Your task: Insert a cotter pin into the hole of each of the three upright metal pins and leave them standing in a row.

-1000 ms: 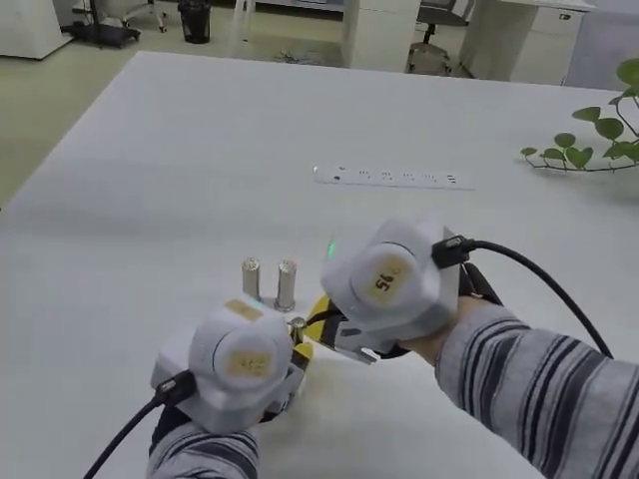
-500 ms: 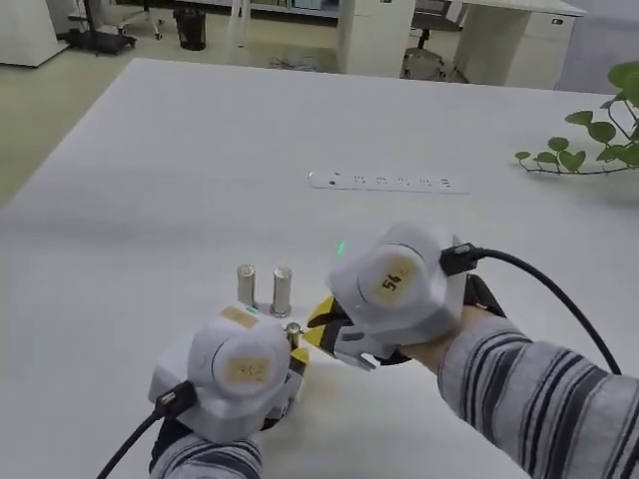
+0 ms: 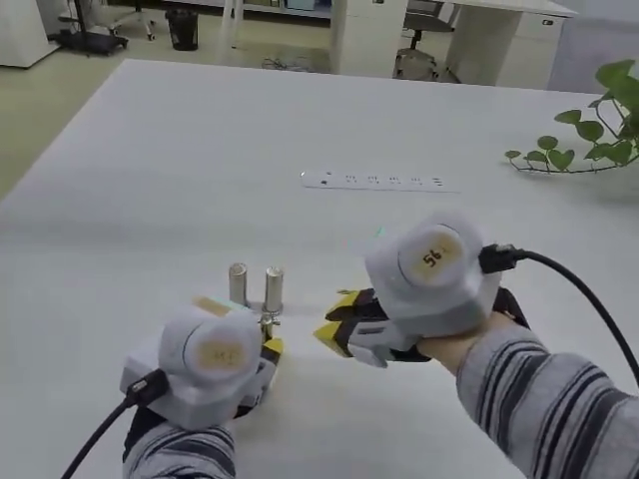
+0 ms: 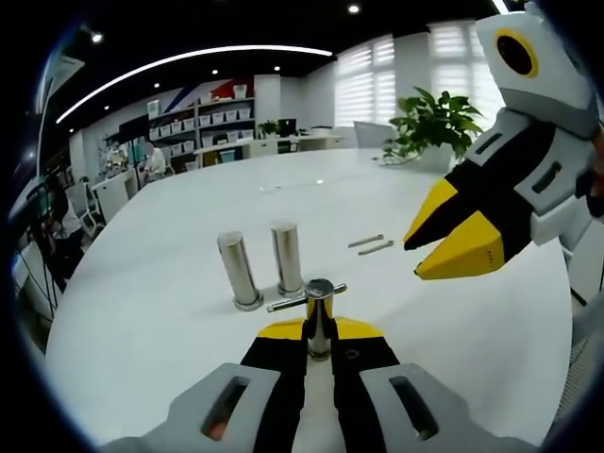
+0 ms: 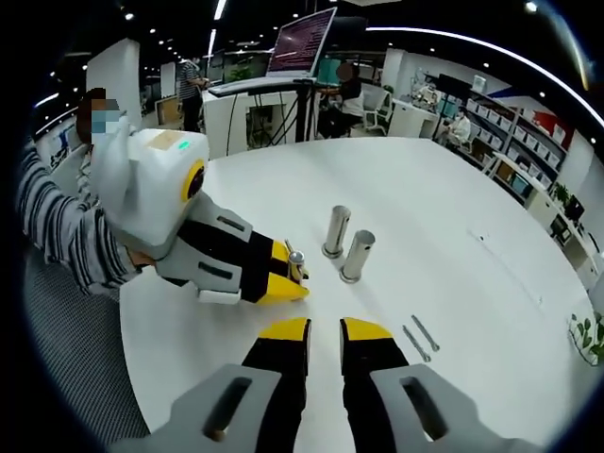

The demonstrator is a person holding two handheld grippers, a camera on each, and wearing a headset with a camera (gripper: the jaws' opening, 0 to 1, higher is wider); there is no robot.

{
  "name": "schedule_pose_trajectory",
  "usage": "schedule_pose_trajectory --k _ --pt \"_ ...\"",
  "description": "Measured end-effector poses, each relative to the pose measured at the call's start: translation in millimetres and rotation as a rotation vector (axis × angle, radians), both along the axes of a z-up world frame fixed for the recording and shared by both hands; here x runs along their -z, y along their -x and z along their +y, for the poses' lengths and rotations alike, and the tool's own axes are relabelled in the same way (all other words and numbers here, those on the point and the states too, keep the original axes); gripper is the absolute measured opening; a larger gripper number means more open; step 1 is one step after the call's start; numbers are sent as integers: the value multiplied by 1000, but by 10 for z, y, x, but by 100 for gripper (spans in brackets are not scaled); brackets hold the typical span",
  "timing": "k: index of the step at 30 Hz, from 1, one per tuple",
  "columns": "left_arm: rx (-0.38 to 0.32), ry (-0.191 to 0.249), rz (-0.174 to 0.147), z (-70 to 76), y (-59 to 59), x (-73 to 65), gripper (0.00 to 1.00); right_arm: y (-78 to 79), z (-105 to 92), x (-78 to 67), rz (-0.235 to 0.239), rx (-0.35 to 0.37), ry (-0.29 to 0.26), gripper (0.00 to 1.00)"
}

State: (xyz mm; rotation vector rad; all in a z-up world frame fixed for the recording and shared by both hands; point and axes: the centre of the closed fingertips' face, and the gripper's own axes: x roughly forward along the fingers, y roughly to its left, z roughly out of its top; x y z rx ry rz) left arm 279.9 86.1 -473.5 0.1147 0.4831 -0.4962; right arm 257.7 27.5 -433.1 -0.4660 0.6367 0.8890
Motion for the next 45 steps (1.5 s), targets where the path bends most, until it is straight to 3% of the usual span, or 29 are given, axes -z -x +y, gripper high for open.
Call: schedule_pose_trajectory --k 5,10,19,25,33,35,45 --pt "-37 -1 5 172 -57 19 5 -9 -38 -18 -18 18 -49 12" --pt "-69 4 6 306 -106 28 5 0 -64 -3 -4 50 -108 16" --pt "-59 -21 -9 314 -118 24 5 29 -129 75 21 82 -114 16" --pt "-69 -15 -8 317 -132 28 6 43 -140 104 30 96 -118 17" --pt "-80 -19 37 337 -99 109 6 53 -153 109 38 111 -123 19" --pt "-82 -1 65 333 -69 136 9 57 -157 110 39 112 -121 19" --pt "-67 11 48 355 -25 39 29 55 -168 67 44 133 -140 21"
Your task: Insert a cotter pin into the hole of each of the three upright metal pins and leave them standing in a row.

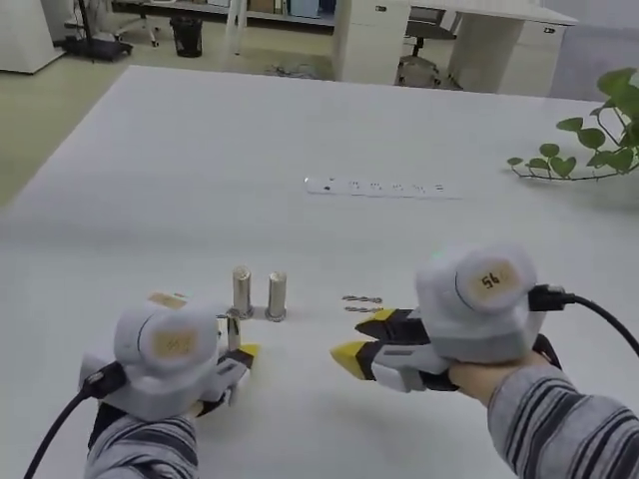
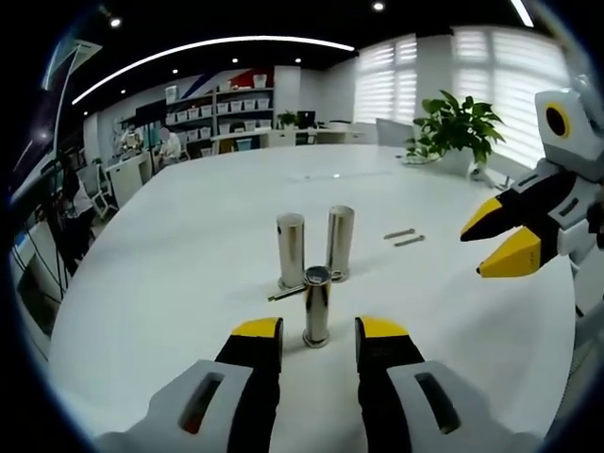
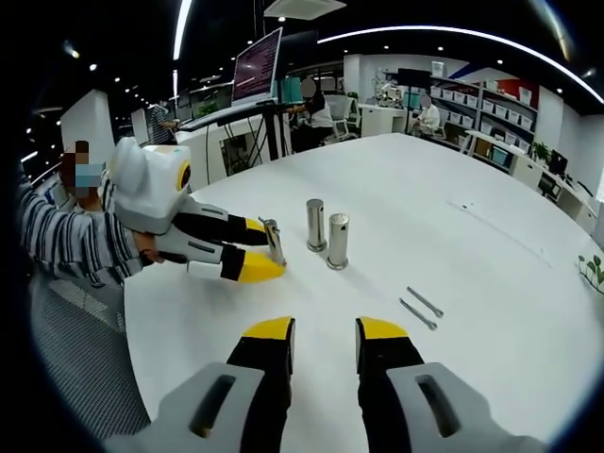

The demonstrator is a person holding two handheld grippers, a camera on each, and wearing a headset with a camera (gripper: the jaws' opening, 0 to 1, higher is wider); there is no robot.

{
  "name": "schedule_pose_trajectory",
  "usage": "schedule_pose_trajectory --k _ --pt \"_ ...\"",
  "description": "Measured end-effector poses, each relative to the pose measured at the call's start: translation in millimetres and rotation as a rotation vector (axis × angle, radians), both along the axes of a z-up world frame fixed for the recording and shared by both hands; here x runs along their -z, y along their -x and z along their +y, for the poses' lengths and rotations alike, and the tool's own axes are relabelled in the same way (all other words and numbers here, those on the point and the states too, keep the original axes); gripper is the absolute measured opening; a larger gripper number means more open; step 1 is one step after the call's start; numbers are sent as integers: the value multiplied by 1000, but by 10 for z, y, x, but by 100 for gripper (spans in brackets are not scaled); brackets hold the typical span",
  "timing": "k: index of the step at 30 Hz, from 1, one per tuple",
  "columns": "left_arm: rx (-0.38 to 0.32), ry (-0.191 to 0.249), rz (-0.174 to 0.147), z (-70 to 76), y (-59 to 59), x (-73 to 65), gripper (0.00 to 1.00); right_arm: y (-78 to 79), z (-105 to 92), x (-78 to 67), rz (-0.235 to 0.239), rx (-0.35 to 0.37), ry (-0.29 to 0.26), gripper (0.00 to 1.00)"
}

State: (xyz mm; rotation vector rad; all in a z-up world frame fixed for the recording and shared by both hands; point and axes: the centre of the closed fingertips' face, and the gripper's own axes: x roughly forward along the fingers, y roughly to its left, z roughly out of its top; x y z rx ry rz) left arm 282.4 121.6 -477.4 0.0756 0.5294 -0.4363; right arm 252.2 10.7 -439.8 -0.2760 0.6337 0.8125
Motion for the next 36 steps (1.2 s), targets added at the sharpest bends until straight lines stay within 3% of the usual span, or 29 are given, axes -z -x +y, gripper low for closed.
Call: schedule_pose_trajectory --k 9,13,22,27,32,36 --pt "31 36 -36 4 98 -236 48 -68 22 -117 -15 25 -46 25" --pt "48 76 -31 -20 162 -312 54 -138 50 -156 -15 39 -66 25" --pt "67 74 -56 12 345 -461 67 -342 212 -229 -23 35 -125 26" --pt "85 86 -80 -19 434 -549 76 -491 339 -221 -33 21 -133 27" --pt "75 137 -99 -26 496 -640 84 -613 483 -155 -35 -3 -121 27" --pt "66 126 -86 9 513 -606 85 -705 595 -110 -30 -18 -132 25"
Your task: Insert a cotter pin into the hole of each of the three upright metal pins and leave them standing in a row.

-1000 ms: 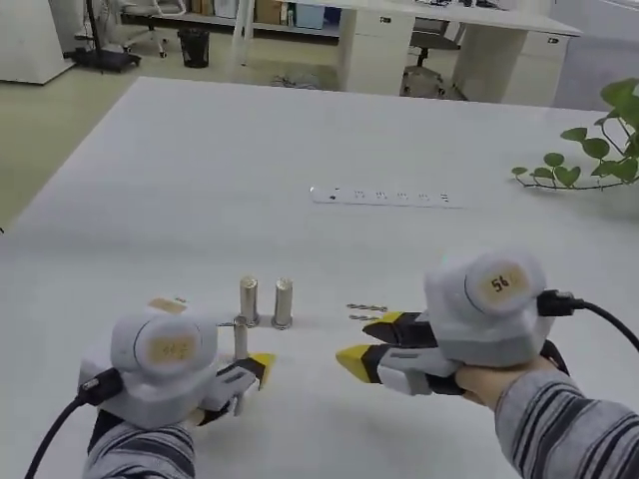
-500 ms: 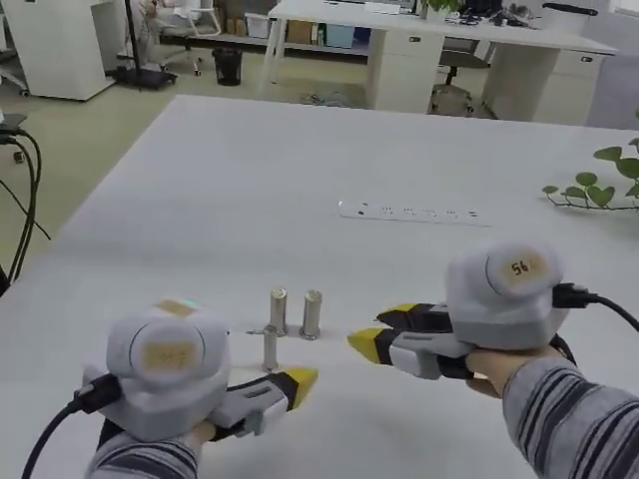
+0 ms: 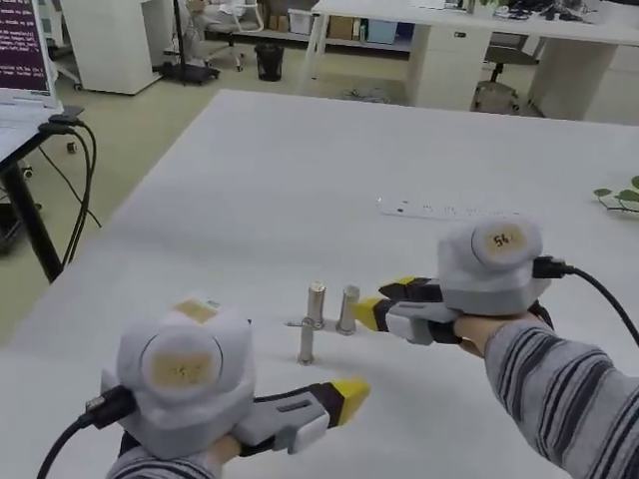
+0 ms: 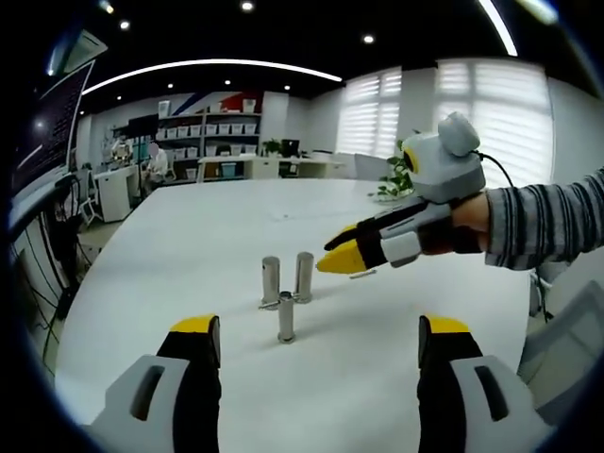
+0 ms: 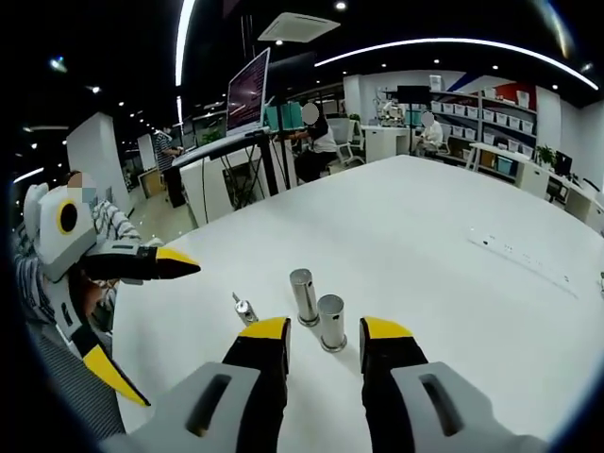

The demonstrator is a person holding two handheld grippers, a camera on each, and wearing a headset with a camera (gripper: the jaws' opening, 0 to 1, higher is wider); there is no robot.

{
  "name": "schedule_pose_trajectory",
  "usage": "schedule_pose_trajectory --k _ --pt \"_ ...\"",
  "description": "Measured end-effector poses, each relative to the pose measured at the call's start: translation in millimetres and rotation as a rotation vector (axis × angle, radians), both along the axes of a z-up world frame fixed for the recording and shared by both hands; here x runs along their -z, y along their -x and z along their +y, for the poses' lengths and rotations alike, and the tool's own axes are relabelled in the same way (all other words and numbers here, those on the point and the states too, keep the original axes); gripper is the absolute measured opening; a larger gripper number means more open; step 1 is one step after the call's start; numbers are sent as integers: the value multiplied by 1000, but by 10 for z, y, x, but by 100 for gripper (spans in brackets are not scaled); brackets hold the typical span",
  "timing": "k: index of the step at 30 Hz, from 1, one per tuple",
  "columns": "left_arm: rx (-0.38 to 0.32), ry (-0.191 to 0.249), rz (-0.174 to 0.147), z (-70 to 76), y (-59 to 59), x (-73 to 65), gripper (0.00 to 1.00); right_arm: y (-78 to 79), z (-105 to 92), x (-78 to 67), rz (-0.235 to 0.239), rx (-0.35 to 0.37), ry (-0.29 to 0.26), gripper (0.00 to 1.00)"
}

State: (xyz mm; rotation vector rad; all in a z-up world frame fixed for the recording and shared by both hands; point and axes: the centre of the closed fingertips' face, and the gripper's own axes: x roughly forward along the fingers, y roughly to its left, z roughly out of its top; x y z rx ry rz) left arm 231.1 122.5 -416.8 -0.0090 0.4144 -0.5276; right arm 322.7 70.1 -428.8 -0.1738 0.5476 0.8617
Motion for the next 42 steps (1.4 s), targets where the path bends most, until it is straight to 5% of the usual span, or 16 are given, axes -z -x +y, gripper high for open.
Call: schedule_pose_trajectory --k 7,12,17,26,33,42 --pt "-3 9 12 21 17 31 92 -127 103 120 21 -15 13 21" --pt "5 -22 33 18 23 84 90 -158 140 221 32 -21 24 16" --pt "13 -37 15 15 24 56 92 -163 162 296 31 -25 32 11" --pt "10 -44 31 31 22 97 92 -168 174 280 -13 -55 53 9" --pt "8 -81 41 64 28 142 92 -105 130 274 3 -87 91 8" --pt "16 -71 34 30 31 122 93 49 -7 155 -5 -123 100 8"
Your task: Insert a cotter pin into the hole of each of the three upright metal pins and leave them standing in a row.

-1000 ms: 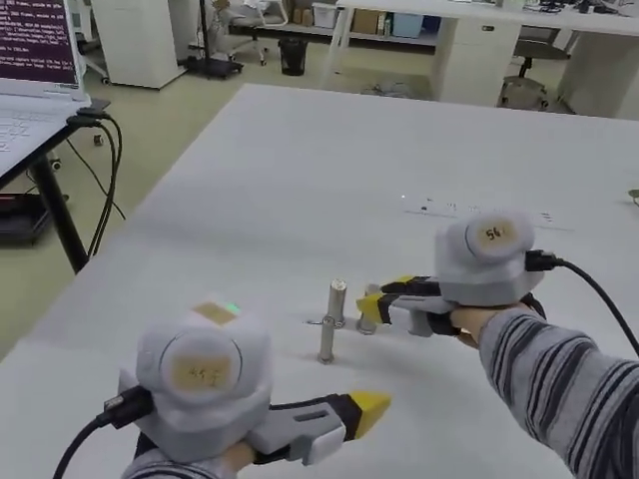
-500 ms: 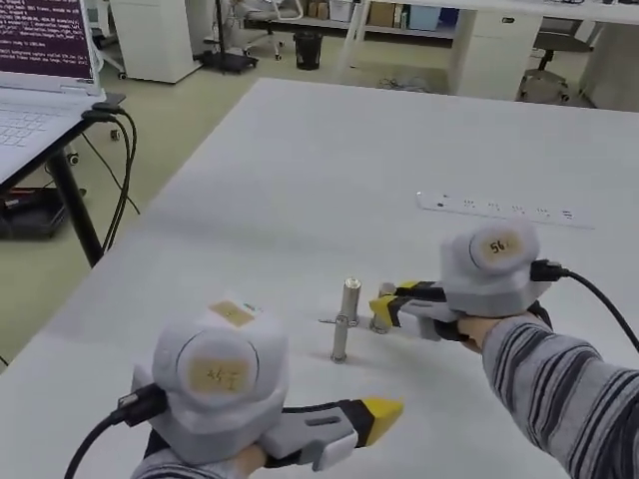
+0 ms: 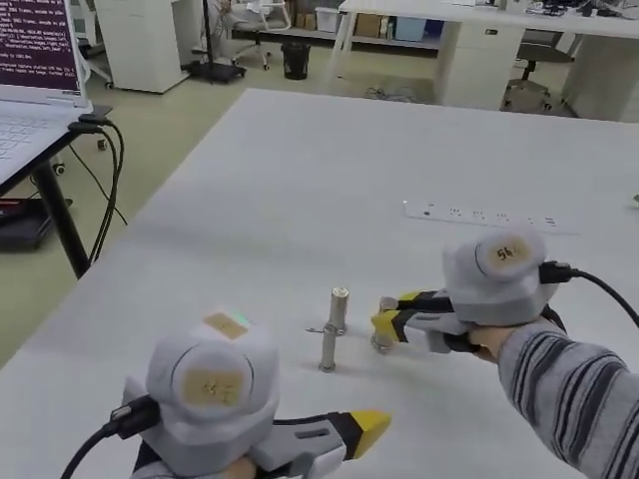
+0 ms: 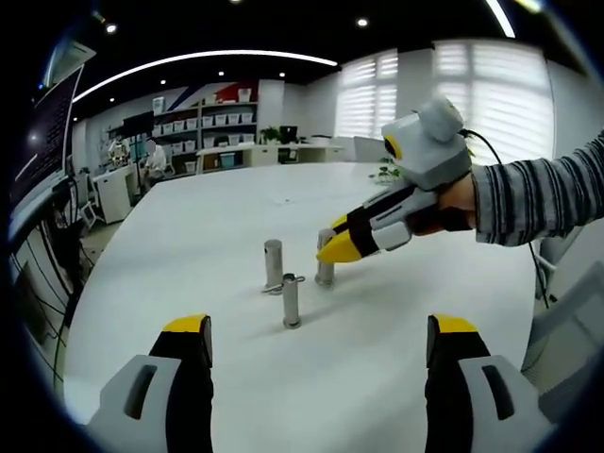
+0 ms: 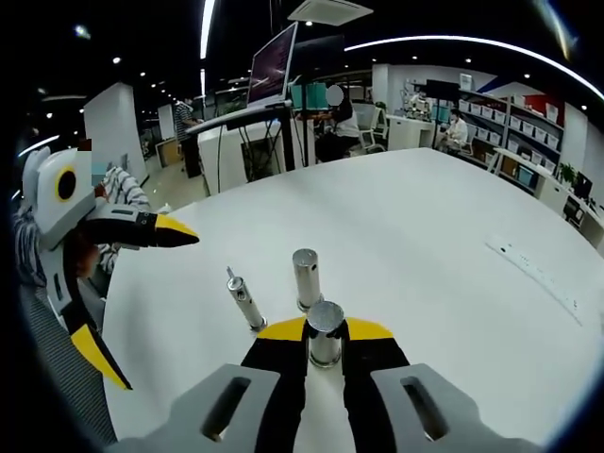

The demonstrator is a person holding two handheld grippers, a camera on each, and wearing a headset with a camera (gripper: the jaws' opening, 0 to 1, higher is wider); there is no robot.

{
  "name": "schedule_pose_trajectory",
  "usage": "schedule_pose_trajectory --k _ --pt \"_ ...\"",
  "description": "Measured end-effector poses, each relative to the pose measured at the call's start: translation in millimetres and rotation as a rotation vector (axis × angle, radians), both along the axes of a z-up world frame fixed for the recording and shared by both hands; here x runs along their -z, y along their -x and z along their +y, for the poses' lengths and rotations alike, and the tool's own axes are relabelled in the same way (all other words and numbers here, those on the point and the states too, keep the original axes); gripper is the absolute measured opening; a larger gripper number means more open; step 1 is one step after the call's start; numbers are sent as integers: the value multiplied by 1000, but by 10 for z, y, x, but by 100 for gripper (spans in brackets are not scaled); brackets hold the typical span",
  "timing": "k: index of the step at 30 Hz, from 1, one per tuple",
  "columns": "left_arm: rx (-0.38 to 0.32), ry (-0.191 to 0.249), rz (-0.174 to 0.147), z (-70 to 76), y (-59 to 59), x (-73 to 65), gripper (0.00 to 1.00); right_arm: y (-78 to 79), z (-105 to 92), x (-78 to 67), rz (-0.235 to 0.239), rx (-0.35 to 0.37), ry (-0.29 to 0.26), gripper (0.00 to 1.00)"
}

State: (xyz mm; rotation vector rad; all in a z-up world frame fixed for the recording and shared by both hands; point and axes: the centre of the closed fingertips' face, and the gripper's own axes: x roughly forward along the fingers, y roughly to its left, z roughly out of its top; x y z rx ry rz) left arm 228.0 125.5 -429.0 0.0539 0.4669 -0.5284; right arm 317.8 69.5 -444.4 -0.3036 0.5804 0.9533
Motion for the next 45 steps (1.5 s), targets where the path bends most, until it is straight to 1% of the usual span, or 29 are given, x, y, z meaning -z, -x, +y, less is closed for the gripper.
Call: schedule_pose_trajectory --k 4,13,16,18,20,24,28,32,35,37,39,41,45 --pt "3 7 -5 -9 -1 -12 94 122 -46 -29 8 -21 -3 8" --pt "9 2 -1 -23 7 2 94 414 -143 -32 16 -67 1 8" --pt "17 1 -8 -40 11 -10 94 526 -180 -9 21 -85 8 8" --pt "21 4 -11 -56 7 -7 94 592 -214 18 23 -95 23 8" --pt "28 -3 -2 -70 19 14 94 645 -253 45 24 -96 30 8" --pt "36 -4 -17 -87 23 -12 94 727 -318 63 27 -98 34 8" --pt "44 1 -19 -108 21 -17 94 793 -372 83 28 -104 37 8" --pt "50 -4 -22 -117 24 -17 94 844 -399 92 12 -130 52 8" --pt "51 -4 -23 -117 25 -17 94 873 -424 110 -11 -162 84 8" --pt "53 -6 -23 -116 27 -16 94 890 -443 137 -12 -172 101 8" --pt "58 -10 -24 -121 37 -18 94 896 -452 135 -17 -174 94 8" --pt "63 -11 -27 -127 39 -21 94 905 -476 134 -5 -168 84 8" --pt "74 -18 -25 -146 49 -13 94 911 -487 136 -7 -180 79 8"
